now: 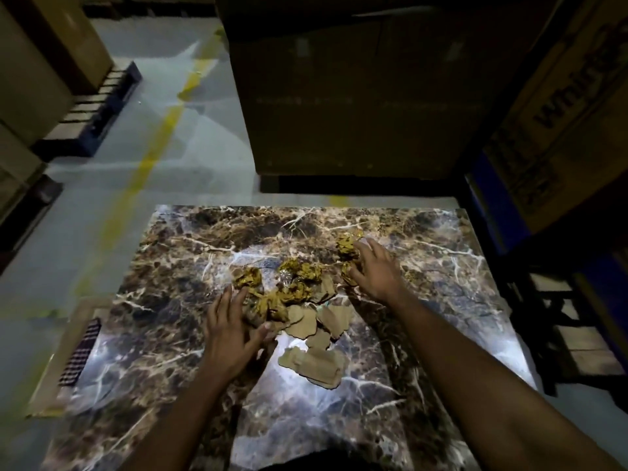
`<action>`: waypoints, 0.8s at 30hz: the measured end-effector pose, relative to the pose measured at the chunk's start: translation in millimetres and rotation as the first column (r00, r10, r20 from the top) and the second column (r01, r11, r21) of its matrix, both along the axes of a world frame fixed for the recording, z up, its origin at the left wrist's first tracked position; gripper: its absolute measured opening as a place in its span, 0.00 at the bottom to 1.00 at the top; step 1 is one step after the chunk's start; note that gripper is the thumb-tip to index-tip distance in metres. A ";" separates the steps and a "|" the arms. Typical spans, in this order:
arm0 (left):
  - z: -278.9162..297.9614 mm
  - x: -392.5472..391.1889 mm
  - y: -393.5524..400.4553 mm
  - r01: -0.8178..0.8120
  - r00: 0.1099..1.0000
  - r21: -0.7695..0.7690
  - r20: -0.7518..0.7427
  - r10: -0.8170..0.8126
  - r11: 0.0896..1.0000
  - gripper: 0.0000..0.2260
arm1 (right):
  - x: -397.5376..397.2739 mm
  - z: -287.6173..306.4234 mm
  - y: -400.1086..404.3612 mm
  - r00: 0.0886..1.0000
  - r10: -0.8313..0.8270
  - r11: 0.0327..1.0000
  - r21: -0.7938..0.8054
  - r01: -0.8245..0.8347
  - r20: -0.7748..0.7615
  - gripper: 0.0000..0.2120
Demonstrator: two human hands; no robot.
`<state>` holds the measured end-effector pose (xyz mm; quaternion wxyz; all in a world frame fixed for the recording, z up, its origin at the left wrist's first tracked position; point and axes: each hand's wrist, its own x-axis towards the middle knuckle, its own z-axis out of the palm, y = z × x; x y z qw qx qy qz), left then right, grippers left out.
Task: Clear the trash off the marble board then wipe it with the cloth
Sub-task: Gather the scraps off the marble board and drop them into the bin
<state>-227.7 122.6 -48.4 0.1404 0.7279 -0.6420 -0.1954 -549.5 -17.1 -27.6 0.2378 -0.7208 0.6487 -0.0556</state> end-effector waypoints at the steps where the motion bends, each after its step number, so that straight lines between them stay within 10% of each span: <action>1: -2.6 5.5 -1.1 0.029 1.000 0.028 0.003 -0.029 0.999 0.42 | -0.6 -0.3 -8.5 1.000 0.020 1.000 0.011 -0.020 0.009 0.35; 14: -20.2 35.1 3.2 0.135 0.991 0.090 -0.032 -0.132 0.987 0.32 | 32.6 -59.6 -6.3 0.961 -0.051 0.999 -0.003 0.054 0.271 0.32; 24: -25.2 18.0 -46.9 0.140 0.948 0.080 -0.298 -0.110 0.987 0.45 | 98.9 -62.2 22.7 0.836 -0.115 0.993 0.060 0.098 0.536 0.32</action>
